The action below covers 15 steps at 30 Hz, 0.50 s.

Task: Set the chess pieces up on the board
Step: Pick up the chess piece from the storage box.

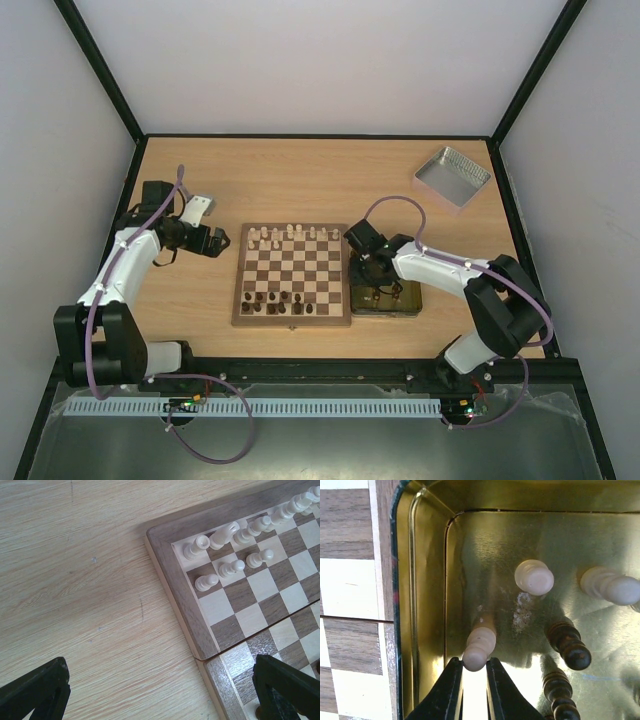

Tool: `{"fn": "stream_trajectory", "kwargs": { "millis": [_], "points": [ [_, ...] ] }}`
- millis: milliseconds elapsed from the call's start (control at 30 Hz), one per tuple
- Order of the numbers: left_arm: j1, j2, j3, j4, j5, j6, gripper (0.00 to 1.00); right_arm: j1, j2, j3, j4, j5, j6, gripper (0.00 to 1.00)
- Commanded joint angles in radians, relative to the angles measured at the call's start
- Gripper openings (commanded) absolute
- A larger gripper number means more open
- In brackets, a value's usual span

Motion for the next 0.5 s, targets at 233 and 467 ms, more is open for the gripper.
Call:
{"fn": "stream_trajectory", "kwargs": {
  "millis": [233, 467],
  "points": [
    [0.006, 0.004, -0.005, 0.002, 0.02, -0.005, 0.99, -0.008, 0.027, -0.003, 0.002, 0.018, -0.013, 0.33],
    [0.006, 0.006, -0.004, 0.003, 0.026, -0.005, 0.99, -0.01, 0.03, 0.029, -0.024, 0.049, -0.013, 0.33]
  ]
}}
